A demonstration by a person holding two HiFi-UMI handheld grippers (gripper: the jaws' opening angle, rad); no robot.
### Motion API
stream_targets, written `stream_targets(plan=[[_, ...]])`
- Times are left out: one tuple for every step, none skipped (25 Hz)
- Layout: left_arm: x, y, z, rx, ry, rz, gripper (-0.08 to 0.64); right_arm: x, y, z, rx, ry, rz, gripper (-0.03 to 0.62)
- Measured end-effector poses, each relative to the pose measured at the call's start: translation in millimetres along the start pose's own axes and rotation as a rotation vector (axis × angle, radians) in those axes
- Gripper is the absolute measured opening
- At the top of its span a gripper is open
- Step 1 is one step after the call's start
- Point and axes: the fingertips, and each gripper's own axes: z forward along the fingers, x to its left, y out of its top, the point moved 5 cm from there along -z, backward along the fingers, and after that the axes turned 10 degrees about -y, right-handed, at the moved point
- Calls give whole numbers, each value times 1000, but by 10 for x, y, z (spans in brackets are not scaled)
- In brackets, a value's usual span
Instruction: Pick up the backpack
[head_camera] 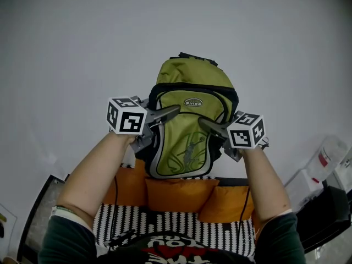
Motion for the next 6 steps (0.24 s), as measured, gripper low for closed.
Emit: stream_targets(plan=[[7,-6,2,-1,-1,0,75,-4,-5,4,1,0,-1,74],[9,-8,1,-2,-1,0,75,-3,-5,5,1,-1,-2,74],[8,-6,-2,-3,-1,0,75,1,-2,4,2,-1,-3,74],[4,-4,-6,-3,-2,0,75,7,1,0,2,-2,-4,74],[-2,-2,-9,-4,-3,0,75,15,5,-6,2,-3,-5,74],[-9,-1,-13,-5,-3,-1,74,23,8,-11,2,-4,-6,74]])
